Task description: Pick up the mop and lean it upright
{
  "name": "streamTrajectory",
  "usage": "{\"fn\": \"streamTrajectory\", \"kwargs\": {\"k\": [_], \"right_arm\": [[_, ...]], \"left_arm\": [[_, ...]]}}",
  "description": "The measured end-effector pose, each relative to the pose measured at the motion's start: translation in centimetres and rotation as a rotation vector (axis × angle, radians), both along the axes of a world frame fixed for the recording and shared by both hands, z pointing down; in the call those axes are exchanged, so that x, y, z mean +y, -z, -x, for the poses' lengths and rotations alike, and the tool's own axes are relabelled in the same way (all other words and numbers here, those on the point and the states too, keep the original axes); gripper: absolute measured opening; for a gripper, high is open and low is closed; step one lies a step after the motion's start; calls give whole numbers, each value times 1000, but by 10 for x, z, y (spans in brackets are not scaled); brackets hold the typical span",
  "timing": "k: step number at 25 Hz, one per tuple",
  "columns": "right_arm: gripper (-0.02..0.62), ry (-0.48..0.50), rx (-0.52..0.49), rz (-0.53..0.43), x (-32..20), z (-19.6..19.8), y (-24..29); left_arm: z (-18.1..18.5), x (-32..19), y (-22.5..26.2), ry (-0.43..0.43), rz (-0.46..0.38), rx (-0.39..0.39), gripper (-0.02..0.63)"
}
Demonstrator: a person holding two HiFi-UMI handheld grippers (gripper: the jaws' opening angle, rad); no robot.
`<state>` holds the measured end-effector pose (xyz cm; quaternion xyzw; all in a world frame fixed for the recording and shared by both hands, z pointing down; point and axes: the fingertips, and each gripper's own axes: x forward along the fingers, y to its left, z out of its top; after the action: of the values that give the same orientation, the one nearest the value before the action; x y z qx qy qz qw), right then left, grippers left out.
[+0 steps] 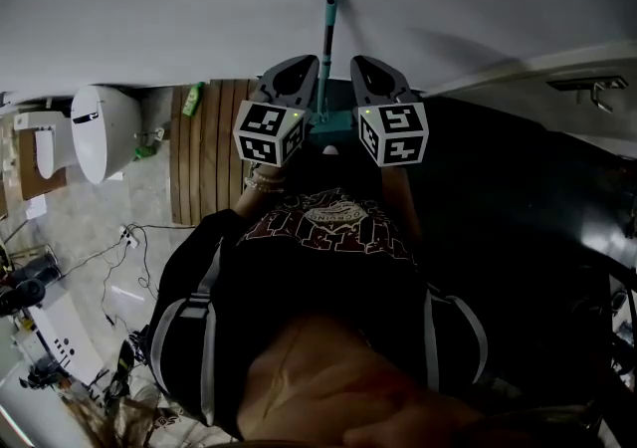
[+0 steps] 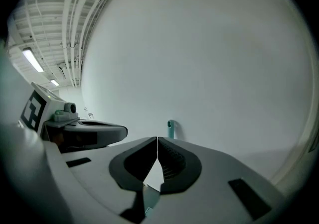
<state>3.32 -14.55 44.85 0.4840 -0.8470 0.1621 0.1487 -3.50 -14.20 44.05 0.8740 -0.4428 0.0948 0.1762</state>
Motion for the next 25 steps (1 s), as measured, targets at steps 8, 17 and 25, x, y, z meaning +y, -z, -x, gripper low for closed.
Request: {"fn": "streamTrajectory", "kwargs": {"k": [8, 17, 25], "right_arm": [[20, -48, 12, 10, -22, -4, -2], [20, -142, 23, 33, -34, -32, -8], [20, -218, 25, 62, -32, -56, -17]], "left_arm": [[3, -33, -20, -24, 29, -26, 46], [-6, -71, -37, -53, 30, -80, 49], [-16, -98, -51, -70, 35, -113, 115]]}}
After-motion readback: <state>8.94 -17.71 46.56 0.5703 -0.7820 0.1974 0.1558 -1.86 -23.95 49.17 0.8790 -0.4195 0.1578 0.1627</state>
